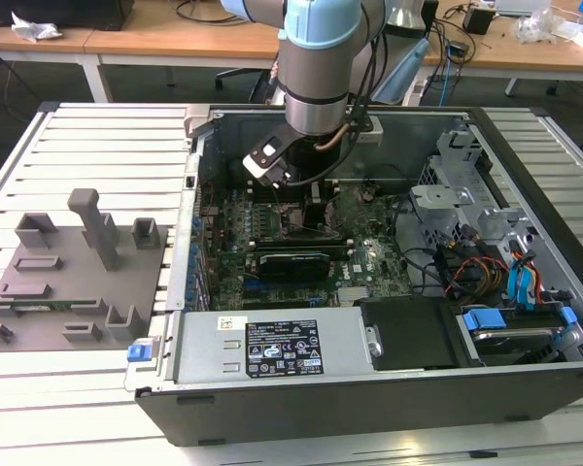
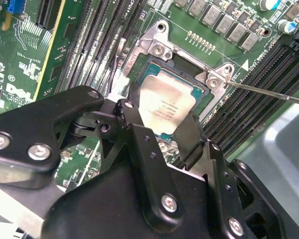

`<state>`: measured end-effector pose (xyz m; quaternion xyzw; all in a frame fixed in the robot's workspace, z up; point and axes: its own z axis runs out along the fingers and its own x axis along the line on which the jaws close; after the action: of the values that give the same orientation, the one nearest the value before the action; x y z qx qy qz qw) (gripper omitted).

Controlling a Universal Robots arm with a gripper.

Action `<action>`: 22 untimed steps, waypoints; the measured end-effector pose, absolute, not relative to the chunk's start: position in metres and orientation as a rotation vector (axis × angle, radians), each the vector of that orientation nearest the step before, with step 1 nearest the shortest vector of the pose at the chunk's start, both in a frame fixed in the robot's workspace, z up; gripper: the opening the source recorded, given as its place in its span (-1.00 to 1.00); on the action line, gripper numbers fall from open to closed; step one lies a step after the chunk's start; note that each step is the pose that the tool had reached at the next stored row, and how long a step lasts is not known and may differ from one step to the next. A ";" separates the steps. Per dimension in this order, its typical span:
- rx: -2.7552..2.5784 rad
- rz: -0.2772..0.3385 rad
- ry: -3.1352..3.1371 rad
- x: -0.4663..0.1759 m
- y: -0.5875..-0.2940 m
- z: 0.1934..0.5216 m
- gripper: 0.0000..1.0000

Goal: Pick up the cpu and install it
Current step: 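Place the cpu into insertion slot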

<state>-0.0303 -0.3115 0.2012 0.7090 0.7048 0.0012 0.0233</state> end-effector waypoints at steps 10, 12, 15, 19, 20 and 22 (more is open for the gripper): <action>2.210 0.004 2.166 -0.030 -0.311 0.201 0.06; 2.211 0.003 2.166 -0.030 -0.311 0.201 0.06; 2.211 0.003 2.166 -0.030 -0.311 0.201 0.06; 2.211 0.004 2.166 -0.030 -0.311 0.201 0.33; 2.211 0.004 2.166 -0.030 -0.311 0.201 0.33; 2.210 0.003 2.166 -0.030 -0.312 0.201 0.33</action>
<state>-0.0304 -0.3115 0.2014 0.7140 0.6998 0.0010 0.0232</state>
